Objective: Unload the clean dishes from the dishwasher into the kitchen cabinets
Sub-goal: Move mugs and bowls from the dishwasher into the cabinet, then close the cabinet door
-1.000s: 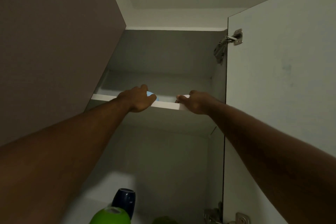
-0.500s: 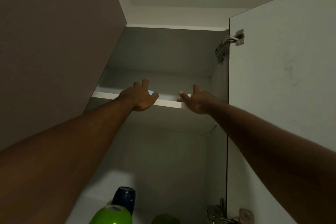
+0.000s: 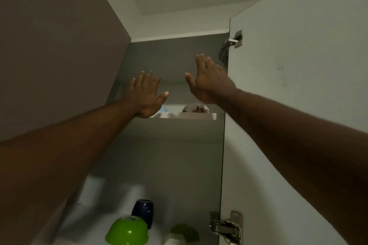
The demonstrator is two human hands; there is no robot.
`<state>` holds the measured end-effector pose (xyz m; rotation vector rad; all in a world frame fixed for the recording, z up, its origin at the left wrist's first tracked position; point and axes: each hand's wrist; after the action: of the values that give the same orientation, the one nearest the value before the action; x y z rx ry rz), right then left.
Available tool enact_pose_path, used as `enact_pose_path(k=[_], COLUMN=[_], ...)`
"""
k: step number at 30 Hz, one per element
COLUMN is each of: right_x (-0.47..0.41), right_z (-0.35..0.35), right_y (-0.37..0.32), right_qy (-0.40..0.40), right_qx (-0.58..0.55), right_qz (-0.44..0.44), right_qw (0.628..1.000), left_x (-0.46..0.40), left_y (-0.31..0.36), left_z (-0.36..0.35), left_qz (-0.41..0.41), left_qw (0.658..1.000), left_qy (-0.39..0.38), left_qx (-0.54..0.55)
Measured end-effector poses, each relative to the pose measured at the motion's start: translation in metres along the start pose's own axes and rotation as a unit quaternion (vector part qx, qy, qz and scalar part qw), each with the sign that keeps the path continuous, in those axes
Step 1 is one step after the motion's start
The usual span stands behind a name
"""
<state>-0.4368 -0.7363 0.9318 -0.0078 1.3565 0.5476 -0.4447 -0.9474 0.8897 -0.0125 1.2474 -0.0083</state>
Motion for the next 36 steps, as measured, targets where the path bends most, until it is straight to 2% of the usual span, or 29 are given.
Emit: enact_pose_path(k=[6, 21, 28, 36], right_x=[0.031, 0.085, 0.109, 0.148], right_z=[0.040, 0.131, 0.165, 0.211], right_y=[0.025, 0.070, 0.080, 0.077], right_qy=[0.015, 0.024, 0.007, -0.035], right_qx=[-0.043, -0.099, -0.079, -0.037], right_qz=[-0.010, -0.036, -0.047, -0.073], right_qw=[0.999, 0.994, 0.996, 0.996], left_x=[0.029, 0.084, 0.103, 0.147], left_y=[0.049, 0.129, 0.149, 0.162], left_z=[0.052, 0.164, 0.198, 0.223], left_qz=[0.006, -0.007, 0.003, -0.012], left_qw=[0.997, 0.989, 0.994, 0.995], left_qy=[-0.014, -0.050, -0.044, -0.083], left_qx=[-0.069, -0.138, -0.102, -0.054])
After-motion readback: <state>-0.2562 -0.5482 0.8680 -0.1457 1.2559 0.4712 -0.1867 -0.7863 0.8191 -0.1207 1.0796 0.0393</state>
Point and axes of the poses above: each hand's wrist, its own x-axis away from the middle knuckle, its own z-axis out of the back of the hand, y = z × x, and after that the axes turned 4 degrees about x, right-handed
